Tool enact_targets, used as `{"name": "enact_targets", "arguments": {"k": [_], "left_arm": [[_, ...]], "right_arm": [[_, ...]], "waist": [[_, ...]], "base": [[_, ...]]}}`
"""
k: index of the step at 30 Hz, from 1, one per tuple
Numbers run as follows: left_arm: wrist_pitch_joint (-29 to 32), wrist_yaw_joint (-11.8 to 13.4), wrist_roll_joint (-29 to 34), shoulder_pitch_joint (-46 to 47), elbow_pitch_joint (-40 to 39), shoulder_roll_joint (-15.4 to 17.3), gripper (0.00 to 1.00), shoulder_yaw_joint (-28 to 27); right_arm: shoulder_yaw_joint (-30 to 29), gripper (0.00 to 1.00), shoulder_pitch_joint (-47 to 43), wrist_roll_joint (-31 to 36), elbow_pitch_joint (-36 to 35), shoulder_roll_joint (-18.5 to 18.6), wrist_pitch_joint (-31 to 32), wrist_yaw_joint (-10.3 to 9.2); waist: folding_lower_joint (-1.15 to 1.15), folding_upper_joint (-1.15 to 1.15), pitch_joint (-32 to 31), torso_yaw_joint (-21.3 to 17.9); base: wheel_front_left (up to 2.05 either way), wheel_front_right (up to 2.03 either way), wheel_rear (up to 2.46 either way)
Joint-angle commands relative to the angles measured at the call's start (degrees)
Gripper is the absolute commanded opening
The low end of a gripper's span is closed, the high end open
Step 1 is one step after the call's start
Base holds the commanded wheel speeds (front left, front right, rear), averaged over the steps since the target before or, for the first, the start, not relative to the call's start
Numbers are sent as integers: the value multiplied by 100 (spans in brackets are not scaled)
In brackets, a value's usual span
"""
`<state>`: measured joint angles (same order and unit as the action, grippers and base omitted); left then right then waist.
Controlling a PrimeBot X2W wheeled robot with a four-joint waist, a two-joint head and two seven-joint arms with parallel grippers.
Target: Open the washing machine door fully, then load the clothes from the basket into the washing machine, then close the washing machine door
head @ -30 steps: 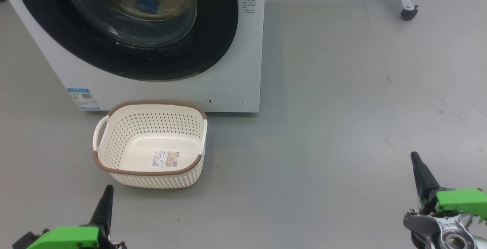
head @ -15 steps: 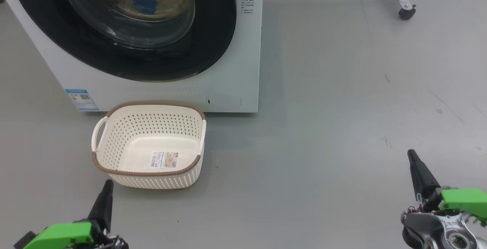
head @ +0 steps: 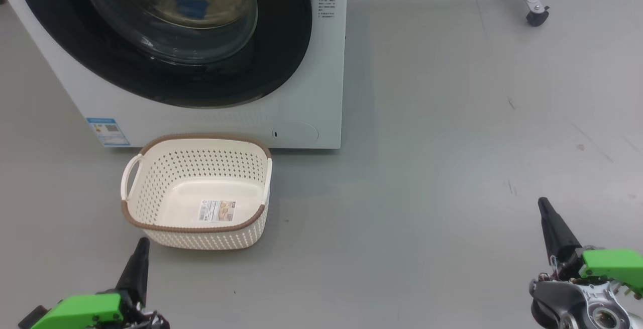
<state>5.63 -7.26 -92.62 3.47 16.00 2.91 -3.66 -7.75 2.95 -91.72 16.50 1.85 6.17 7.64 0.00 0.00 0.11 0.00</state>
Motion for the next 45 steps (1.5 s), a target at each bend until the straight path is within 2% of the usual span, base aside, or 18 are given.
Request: {"name": "enact_targets", "arguments": {"k": [1,45], "left_arm": [[32,-23,-10,284,-182,49,0,-219],[54,-23,13,286,-182,30,0,-247]], "right_arm": [[120,0,341,-42,-233,103,34,-15],[120,0,341,-42,-233,103,33,-15]], "waist": [[0,0,0,0],[0,0,0,0]], "base": [[0,0,0],[0,0,0]]}}
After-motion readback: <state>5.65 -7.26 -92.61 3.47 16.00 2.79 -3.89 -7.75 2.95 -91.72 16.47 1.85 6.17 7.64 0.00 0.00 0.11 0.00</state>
